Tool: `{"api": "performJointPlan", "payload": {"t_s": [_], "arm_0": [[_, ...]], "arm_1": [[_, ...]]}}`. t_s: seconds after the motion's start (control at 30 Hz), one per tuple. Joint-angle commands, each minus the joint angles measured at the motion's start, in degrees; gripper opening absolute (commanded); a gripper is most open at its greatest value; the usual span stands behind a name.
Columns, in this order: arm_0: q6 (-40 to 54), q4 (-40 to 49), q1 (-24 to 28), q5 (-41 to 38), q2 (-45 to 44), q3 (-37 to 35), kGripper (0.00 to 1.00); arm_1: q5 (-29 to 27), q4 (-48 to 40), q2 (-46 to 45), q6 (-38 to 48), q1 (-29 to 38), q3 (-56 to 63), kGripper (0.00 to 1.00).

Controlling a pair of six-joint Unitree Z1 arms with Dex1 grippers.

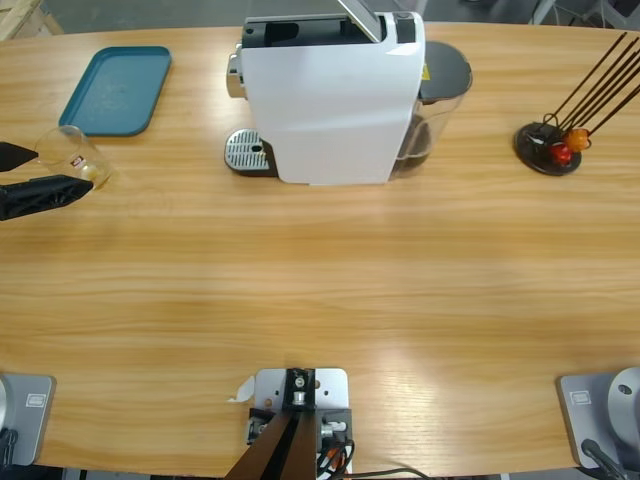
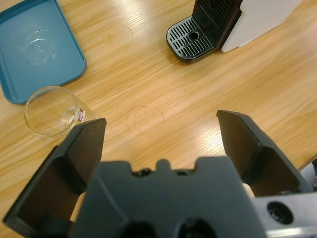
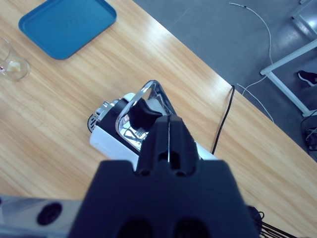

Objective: Pour coffee

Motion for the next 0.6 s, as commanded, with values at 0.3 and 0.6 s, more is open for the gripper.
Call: {"api": "performJointPlan", "payload": {"t_s": [0.3, 0.6], "arm_0": [[-0.6, -0.6, -0.4, 0.0, -1.6, 1.9, 0.968], [-0.6, -0.6, -0.4, -0.3, -1.8, 2.1, 0.968]], "arm_1": [[3.3, 0.5, 9.5, 1.6, 3.8, 3.0, 0.000], [3.1, 0.5, 10.0, 1.8, 3.8, 3.2, 0.000]]}}
